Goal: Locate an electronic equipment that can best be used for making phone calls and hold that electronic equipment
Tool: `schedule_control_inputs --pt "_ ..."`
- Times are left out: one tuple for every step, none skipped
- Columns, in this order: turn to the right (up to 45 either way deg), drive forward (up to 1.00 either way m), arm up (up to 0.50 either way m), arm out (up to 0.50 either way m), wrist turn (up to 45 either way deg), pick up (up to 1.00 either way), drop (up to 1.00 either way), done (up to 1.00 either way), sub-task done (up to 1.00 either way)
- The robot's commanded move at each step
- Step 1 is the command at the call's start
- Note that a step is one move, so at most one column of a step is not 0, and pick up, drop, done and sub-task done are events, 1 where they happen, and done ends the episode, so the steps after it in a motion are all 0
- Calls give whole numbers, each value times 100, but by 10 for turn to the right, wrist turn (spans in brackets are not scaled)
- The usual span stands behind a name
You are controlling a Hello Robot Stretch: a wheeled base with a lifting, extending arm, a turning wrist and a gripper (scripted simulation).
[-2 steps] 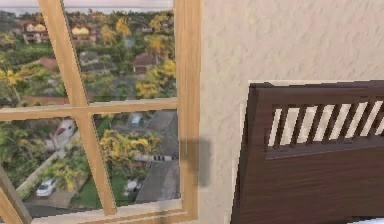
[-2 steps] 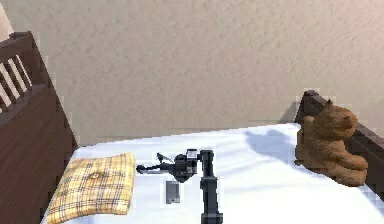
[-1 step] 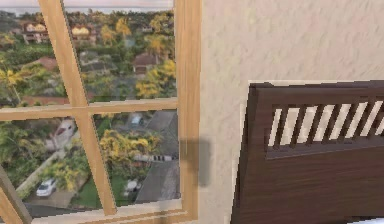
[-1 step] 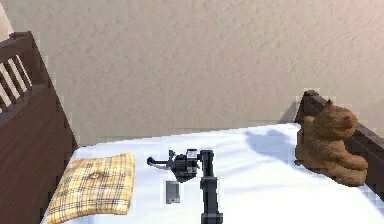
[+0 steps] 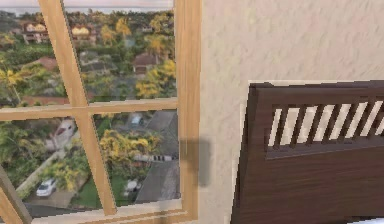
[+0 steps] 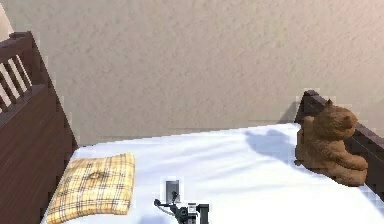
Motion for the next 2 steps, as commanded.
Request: schedule_control_inputs --pt "0 0 0 0 0 100 0 0 0" --pt "0 0 10 0 0 0 0 0 0"
